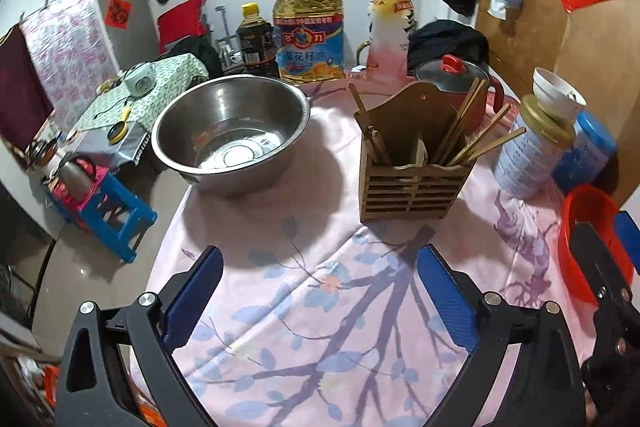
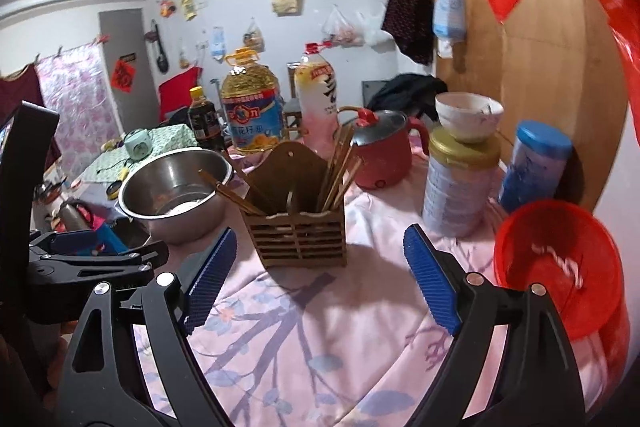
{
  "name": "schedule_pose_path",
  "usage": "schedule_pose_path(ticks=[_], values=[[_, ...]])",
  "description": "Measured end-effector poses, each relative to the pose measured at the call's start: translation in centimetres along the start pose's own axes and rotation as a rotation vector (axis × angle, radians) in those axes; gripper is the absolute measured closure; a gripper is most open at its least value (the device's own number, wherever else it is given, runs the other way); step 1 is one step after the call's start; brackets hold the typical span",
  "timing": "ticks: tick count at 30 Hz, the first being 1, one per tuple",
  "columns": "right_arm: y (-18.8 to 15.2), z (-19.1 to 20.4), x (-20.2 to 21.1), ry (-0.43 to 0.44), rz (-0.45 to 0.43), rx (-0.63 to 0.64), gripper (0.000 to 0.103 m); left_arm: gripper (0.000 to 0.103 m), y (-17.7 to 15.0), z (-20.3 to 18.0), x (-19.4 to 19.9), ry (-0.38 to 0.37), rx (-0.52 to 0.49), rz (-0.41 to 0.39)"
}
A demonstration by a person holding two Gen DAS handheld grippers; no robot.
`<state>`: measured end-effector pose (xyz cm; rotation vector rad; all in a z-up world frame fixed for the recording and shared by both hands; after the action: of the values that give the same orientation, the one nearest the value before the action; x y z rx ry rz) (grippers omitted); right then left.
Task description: Organize utensils
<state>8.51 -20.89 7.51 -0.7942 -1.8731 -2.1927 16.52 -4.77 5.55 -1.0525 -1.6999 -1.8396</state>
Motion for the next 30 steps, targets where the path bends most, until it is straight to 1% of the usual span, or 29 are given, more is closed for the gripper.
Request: schedule_pose_path(ticks=[2,6,8,11,14,23,30], values=[[0.2,-0.3,-0.4,0.018,0.000,0.014,0.020,0.007,-0.1,-0.2,0.1,0.025,0.018,-0.008],[0.2,-0.9,-1.1,0.057,0.016,0.024,0.020,0.007,-0.5,-0.6,0.2,0.047,0.063,-0.008],[0.2,-1.1,-1.3,0.072,0.019,0.025,0.020,0.007,-0.5,-0.9,0.2,0.059,0.064,-0.005],[0.1,-1.4,-1.5,0.088,0.023,0.008,0.020,0.007,-0.6,-1.4,0.3,0.050,0.052,-0.004],[0.0,-1.2,-1.7,0.093,0.028,0.002,0.019,0.007,-0.5,-1.5,0.3,0.060,0.043,-0.006],[0.0,-1.2,-1.9,0.064,0.021,0.014,0.019,0.007,0.0,-1.5,-0.1,0.045,0.038,-0.008],[0.1,-1.7,-2.4,0.043,0.029,0.002,0.019,0.007,0.1,-2.0,-0.7,0.024,0.012,0.000]])
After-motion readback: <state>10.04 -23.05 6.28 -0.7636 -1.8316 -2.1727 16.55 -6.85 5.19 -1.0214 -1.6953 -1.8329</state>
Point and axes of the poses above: each gripper's, at about its wrist camera, not at the fingertips, and x roughly against the way its jaws point, z to its left, y to its top, the point moved 4 cm from there along -x, roughly the way its jaws point, and after that the axes turned 7 degrees about -y, right-handed, at the moved point
